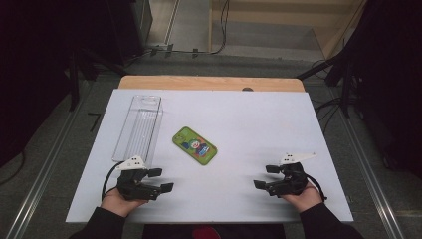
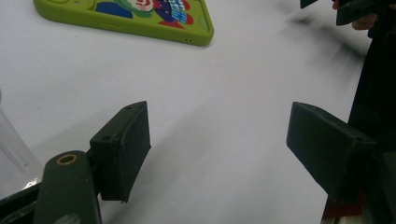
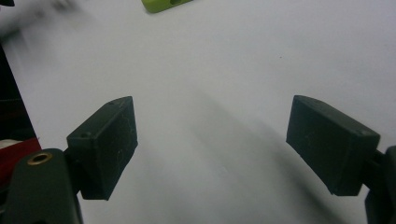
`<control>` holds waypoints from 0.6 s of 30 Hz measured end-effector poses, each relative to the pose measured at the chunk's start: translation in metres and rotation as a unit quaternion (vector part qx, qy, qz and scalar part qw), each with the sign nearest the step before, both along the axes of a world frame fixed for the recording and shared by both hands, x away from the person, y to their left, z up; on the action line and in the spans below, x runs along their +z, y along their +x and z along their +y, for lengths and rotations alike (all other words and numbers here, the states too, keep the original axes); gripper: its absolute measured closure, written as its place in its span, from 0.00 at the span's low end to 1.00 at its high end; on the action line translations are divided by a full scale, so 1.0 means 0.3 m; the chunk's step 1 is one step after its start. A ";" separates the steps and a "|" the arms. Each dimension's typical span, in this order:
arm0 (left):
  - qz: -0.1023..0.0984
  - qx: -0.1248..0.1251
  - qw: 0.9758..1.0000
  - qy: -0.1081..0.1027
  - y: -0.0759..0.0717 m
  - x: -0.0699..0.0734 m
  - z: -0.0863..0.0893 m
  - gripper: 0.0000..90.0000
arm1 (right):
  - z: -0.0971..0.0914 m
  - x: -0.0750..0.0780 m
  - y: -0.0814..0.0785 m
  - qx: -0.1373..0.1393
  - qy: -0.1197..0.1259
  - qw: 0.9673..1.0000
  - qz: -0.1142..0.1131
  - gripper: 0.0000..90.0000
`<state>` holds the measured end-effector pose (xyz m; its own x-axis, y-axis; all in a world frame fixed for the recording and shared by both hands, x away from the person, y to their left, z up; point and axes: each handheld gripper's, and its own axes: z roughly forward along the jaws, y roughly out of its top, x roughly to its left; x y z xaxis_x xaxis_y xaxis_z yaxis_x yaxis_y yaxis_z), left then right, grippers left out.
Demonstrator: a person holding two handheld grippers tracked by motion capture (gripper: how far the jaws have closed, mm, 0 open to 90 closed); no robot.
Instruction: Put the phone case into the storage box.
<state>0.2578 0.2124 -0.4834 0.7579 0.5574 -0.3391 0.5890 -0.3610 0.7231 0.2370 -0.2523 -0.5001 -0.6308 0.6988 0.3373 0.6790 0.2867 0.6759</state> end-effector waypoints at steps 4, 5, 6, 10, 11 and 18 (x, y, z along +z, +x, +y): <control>0.002 0.003 1.000 -0.004 0.003 -0.002 0.006 0.25 | 0.004 0.000 0.004 0.003 -0.001 1.000 0.000 0.16; 0.002 0.003 1.000 -0.004 0.003 -0.002 0.006 0.25 | 0.004 0.000 0.004 0.003 -0.001 1.000 0.000 0.16; 0.003 0.002 1.000 -0.007 0.005 -0.001 0.007 0.25 | 0.008 0.000 0.005 0.006 -0.004 1.000 0.000 0.16; 0.003 -0.002 1.000 -0.004 0.005 0.000 0.007 0.25 | 0.008 -0.002 0.008 0.004 -0.003 1.000 0.000 0.16; 0.002 -0.002 1.000 -0.006 0.005 0.000 0.007 0.25 | 0.008 -0.003 0.008 0.004 -0.003 1.000 0.001 0.17; 0.002 -0.003 1.000 -0.006 0.006 0.000 0.006 0.25 | 0.008 -0.003 0.008 0.003 -0.004 1.000 0.001 0.16</control>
